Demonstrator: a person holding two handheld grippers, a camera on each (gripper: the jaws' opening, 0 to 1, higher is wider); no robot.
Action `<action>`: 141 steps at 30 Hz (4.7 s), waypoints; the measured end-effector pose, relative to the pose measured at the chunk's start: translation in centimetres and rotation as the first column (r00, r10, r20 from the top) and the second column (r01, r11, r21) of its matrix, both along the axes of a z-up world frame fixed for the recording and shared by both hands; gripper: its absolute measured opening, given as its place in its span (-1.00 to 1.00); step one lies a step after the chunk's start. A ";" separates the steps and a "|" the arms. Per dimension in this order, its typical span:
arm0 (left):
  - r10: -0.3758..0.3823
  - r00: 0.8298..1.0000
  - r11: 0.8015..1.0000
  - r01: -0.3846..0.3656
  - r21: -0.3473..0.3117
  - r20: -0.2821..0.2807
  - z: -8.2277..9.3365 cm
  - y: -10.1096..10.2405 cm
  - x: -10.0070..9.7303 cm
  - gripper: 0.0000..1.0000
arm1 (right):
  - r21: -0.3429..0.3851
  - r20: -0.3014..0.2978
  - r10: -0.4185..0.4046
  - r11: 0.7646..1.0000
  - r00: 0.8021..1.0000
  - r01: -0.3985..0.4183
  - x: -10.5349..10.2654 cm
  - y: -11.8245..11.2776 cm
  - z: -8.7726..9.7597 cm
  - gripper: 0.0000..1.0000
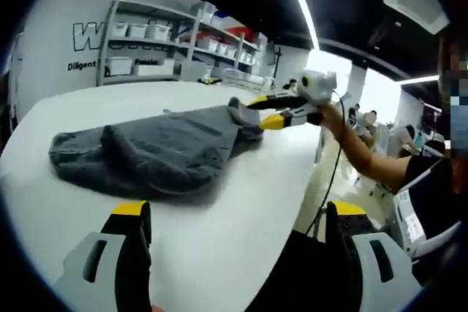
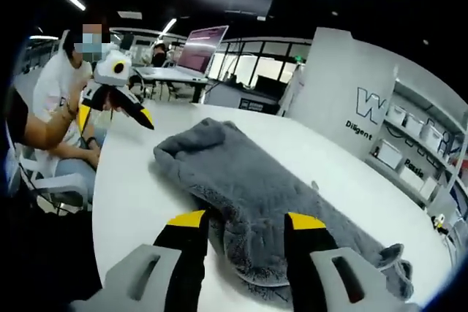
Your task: Open the folded towel by lifting each exposed corner and separating the folded layers until the towel lies flat within the target outline without major curled edges
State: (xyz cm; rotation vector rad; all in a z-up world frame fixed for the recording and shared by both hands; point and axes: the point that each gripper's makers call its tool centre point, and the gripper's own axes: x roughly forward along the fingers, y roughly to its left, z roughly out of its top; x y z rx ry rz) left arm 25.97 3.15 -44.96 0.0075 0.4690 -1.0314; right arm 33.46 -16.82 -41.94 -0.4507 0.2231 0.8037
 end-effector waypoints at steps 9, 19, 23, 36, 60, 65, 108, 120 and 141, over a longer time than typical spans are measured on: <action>0.014 0.999 1.000 -0.014 -0.003 -0.032 -0.6 0.0 2.3 0.92 | -0.054 0.037 0.002 0.999 0.999 0.000 -3.1 -2.2 0.9 0.26; 0.034 0.998 0.999 -0.035 -0.028 -0.046 -0.3 -0.2 4.5 0.80 | -0.090 -0.004 -0.037 0.995 0.999 0.037 -5.1 -4.7 -0.5 0.60; 0.061 0.997 0.998 -0.061 0.016 -0.038 -1.1 0.2 5.9 0.77 | -0.088 -0.007 -0.048 0.995 0.999 0.048 -5.7 -5.5 -0.8 0.56; 0.021 0.996 0.999 -0.024 -0.038 -0.083 -2.2 0.4 8.2 0.36 | -0.080 -0.026 -0.068 0.995 0.997 0.066 -6.3 -6.8 -1.9 0.50; 0.055 0.998 0.991 -0.055 -0.118 0.004 0.7 1.1 6.4 -0.30 | -0.079 -0.027 -0.079 0.994 0.997 0.077 -6.7 -7.4 -2.2 0.43; 0.033 0.999 0.993 -0.031 -0.115 0.015 1.0 1.7 5.5 -0.40 | -0.071 -0.016 -0.096 0.993 0.995 0.095 -6.4 -7.8 -1.9 0.39; 0.171 0.968 0.870 -0.235 -0.433 -0.182 4.3 4.3 7.5 -0.93 | -0.427 0.141 0.129 0.903 0.982 -0.057 -1.1 -4.1 -5.7 -0.62; 0.189 0.959 0.856 -0.267 -0.443 -0.213 4.3 4.4 7.9 -0.93 | -0.401 0.142 0.121 0.914 0.982 -0.055 0.2 -3.6 -5.3 -0.93; 0.267 0.912 0.955 -0.294 -0.045 -0.313 -0.8 4.7 6.1 -0.93 | -0.423 -0.137 0.269 0.854 0.953 -0.302 -6.3 -4.1 -5.0 -1.00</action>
